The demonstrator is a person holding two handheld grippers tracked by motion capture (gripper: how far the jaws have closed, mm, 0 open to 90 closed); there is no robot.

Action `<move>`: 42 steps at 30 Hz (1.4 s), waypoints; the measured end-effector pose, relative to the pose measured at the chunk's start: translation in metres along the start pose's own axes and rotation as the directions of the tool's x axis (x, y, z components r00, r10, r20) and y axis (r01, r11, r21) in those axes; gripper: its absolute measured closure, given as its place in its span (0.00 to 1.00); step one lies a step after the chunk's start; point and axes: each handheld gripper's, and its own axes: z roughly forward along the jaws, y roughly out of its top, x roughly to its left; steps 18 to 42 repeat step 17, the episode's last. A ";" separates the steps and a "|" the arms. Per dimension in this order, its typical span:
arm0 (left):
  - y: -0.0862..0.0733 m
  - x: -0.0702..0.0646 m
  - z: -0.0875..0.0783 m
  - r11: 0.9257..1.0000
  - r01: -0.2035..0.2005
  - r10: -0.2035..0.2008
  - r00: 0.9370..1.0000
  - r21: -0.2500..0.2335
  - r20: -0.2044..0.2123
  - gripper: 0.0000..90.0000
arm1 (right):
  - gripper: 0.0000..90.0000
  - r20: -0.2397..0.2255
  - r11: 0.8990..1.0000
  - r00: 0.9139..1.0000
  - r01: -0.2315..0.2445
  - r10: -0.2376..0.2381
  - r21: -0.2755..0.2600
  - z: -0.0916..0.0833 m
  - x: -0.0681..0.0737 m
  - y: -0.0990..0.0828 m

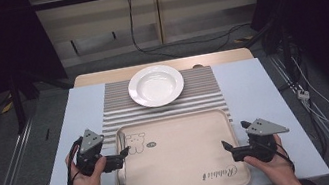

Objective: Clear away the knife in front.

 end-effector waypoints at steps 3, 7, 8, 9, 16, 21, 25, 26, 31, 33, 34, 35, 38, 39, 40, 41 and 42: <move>-0.012 0.002 -0.002 1.000 0.016 -0.016 1.000 -0.001 -0.009 0.06 | 0.07 0.003 1.000 1.000 0.002 -0.002 -0.001 -0.001 -0.001 0.000; -0.026 0.004 -0.008 1.000 0.021 -0.021 0.999 -0.001 -0.030 0.06 | 0.07 0.004 1.000 1.000 -0.004 0.004 0.000 -0.002 -0.001 -0.001; -0.028 0.005 -0.010 1.000 0.022 -0.023 0.999 -0.008 -0.032 0.06 | 0.07 0.006 1.000 1.000 -0.005 0.005 0.001 -0.002 -0.001 -0.001; -0.031 0.004 -0.011 1.000 0.022 -0.023 0.998 -0.019 -0.051 0.06 | 0.07 0.006 1.000 1.000 -0.005 0.005 0.001 -0.002 -0.001 -0.002; -0.040 0.007 -0.014 0.998 0.049 -0.051 0.998 -0.027 -0.047 0.06 | 0.07 0.011 1.000 1.000 -0.006 0.006 -0.001 -0.003 -0.001 -0.002; -0.040 0.008 -0.013 0.998 0.059 -0.060 0.997 -0.028 -0.052 0.06 | 0.07 0.012 1.000 1.000 -0.007 0.007 -0.004 -0.003 -0.001 -0.002; -0.040 0.008 -0.013 0.998 0.059 -0.060 0.997 -0.028 -0.052 0.06 | 0.07 0.012 1.000 1.000 -0.007 0.007 -0.004 -0.003 -0.001 -0.002; -0.040 0.008 -0.013 0.998 0.059 -0.060 0.997 -0.028 -0.052 0.06 | 0.07 0.012 1.000 1.000 -0.007 0.007 -0.004 -0.003 -0.001 -0.002; -0.040 0.008 -0.013 0.998 0.059 -0.060 0.997 -0.028 -0.052 0.06 | 0.07 0.012 1.000 1.000 -0.007 0.007 -0.004 -0.003 -0.001 -0.002; -0.040 0.008 -0.013 0.998 0.059 -0.060 0.997 -0.028 -0.052 0.06 | 0.07 0.012 1.000 1.000 -0.007 0.007 -0.004 -0.003 -0.001 -0.002; -0.040 0.008 -0.013 0.998 0.059 -0.060 0.997 -0.028 -0.052 0.06 | 0.07 0.012 1.000 1.000 -0.007 0.007 -0.004 -0.003 -0.001 -0.002; -0.040 0.008 -0.013 0.998 0.059 -0.060 0.997 -0.028 -0.052 0.06 | 0.07 0.012 1.000 1.000 -0.007 0.007 -0.004 -0.003 -0.001 -0.002; -0.040 0.008 -0.013 0.998 0.059 -0.060 0.997 -0.028 -0.052 0.06 | 0.07 0.012 1.000 1.000 -0.007 0.007 -0.004 -0.003 -0.001 -0.002; -0.040 0.008 -0.013 0.998 0.059 -0.060 0.997 -0.028 -0.052 0.06 | 0.07 0.012 1.000 1.000 -0.007 0.007 -0.004 -0.003 -0.001 -0.002; -0.040 0.008 -0.013 0.998 0.059 -0.060 0.997 -0.028 -0.052 0.06 | 0.07 0.012 1.000 1.000 -0.007 0.007 -0.004 -0.003 -0.001 -0.002; -0.040 0.008 -0.013 0.998 0.059 -0.060 0.997 -0.028 -0.052 0.06 | 0.07 0.012 1.000 1.000 -0.007 0.007 -0.004 -0.003 -0.001 -0.002; -0.040 0.008 -0.013 0.998 0.059 -0.060 0.997 -0.028 -0.052 0.06 | 0.07 0.012 1.000 1.000 -0.007 0.007 -0.004 -0.003 -0.001 -0.002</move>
